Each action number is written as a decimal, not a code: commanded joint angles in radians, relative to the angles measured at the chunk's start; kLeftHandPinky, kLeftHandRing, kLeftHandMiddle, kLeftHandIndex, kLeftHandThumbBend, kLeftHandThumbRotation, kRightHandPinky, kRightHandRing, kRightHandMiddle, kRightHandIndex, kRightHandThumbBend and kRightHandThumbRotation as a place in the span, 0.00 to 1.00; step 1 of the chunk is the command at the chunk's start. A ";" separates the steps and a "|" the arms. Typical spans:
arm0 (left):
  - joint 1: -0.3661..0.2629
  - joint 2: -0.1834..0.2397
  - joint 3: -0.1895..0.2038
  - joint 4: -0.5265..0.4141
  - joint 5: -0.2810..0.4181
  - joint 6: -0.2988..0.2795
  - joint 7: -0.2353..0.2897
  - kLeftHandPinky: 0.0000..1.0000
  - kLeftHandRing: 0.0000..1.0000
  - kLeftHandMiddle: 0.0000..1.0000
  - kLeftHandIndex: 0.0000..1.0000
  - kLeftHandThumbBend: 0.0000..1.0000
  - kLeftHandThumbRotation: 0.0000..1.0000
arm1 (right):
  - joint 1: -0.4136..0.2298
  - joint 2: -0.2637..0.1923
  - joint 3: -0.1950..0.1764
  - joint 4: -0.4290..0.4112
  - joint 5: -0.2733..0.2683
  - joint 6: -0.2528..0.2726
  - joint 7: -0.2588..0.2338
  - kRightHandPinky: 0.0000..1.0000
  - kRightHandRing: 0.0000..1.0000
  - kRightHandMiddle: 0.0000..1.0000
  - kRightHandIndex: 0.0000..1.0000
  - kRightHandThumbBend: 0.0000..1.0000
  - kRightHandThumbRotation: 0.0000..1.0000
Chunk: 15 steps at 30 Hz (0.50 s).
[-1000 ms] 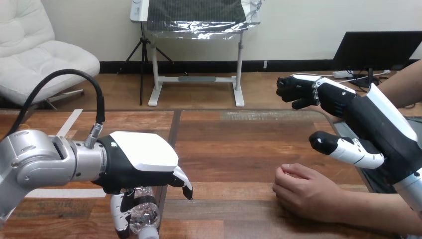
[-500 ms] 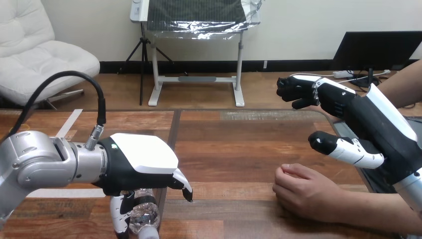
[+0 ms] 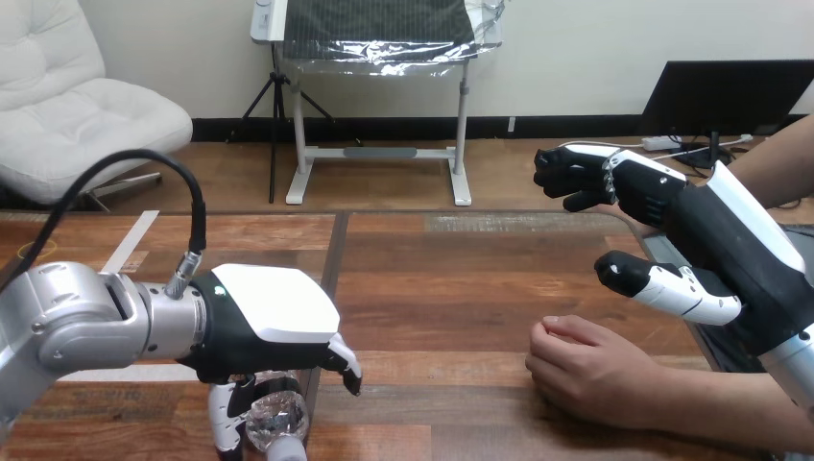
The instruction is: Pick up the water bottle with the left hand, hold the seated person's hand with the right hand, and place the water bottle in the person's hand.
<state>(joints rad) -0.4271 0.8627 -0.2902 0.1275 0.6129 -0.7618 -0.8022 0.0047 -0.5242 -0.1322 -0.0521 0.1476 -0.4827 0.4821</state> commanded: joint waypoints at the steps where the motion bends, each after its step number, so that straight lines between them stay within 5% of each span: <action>1: -0.049 0.000 -0.008 0.027 0.028 -0.002 0.042 0.77 0.82 0.84 0.81 1.00 0.04 | -0.047 -0.008 -0.029 -0.017 0.025 -0.005 0.002 0.74 0.79 0.80 0.81 0.86 0.83; 15: -0.070 -0.003 -0.033 0.064 0.097 -0.025 0.097 0.76 0.82 0.83 0.80 1.00 0.02 | -0.045 -0.009 -0.033 -0.019 0.037 -0.008 0.005 0.74 0.79 0.80 0.81 0.87 0.82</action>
<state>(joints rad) -0.4306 0.8623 -0.3157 0.1692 0.6977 -0.7773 -0.7433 0.0047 -0.5242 -0.1348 -0.0522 0.1623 -0.4829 0.4829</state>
